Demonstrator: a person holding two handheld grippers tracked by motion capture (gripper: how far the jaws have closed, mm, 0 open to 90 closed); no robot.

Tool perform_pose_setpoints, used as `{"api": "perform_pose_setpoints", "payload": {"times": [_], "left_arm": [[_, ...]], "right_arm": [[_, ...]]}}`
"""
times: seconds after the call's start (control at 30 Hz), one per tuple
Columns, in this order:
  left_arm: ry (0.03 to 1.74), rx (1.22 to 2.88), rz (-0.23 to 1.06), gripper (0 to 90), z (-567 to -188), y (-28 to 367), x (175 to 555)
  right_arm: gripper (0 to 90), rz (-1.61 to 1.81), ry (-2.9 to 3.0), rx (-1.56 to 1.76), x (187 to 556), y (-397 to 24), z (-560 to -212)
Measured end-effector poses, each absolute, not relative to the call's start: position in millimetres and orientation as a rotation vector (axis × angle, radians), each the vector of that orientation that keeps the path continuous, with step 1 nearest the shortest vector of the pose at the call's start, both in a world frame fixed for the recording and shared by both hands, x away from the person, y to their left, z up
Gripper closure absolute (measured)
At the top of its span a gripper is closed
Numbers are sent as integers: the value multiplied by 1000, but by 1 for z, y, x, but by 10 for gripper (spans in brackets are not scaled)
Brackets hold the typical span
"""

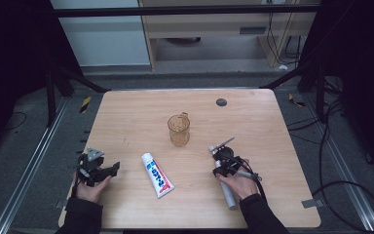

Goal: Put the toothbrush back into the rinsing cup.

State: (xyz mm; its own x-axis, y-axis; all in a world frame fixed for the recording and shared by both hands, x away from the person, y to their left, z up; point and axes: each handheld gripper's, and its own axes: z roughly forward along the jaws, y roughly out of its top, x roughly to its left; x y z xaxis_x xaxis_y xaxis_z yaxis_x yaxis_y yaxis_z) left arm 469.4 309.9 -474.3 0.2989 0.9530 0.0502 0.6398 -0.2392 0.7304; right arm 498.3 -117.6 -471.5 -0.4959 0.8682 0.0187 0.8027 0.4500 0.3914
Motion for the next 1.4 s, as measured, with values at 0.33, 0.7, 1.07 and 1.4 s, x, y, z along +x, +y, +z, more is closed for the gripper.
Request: {"api": "perform_pose_setpoints", "payload": {"times": [0.33, 0.7, 1.07, 1.4], "left_arm": [[1414, 1971, 671, 321, -474, 310, 470], [1416, 1969, 666, 323, -475, 310, 470], [1416, 1967, 666, 324, -475, 310, 470], [1416, 1966, 666, 324, -474, 310, 470]], "right_arm": [[666, 514, 2518, 1467, 499, -116, -472], [676, 524, 2523, 1482, 499, -118, -471], [678, 599, 2501, 1484, 495, -125, -453], [680, 747, 2400, 1446, 487, -136, -427]]}}
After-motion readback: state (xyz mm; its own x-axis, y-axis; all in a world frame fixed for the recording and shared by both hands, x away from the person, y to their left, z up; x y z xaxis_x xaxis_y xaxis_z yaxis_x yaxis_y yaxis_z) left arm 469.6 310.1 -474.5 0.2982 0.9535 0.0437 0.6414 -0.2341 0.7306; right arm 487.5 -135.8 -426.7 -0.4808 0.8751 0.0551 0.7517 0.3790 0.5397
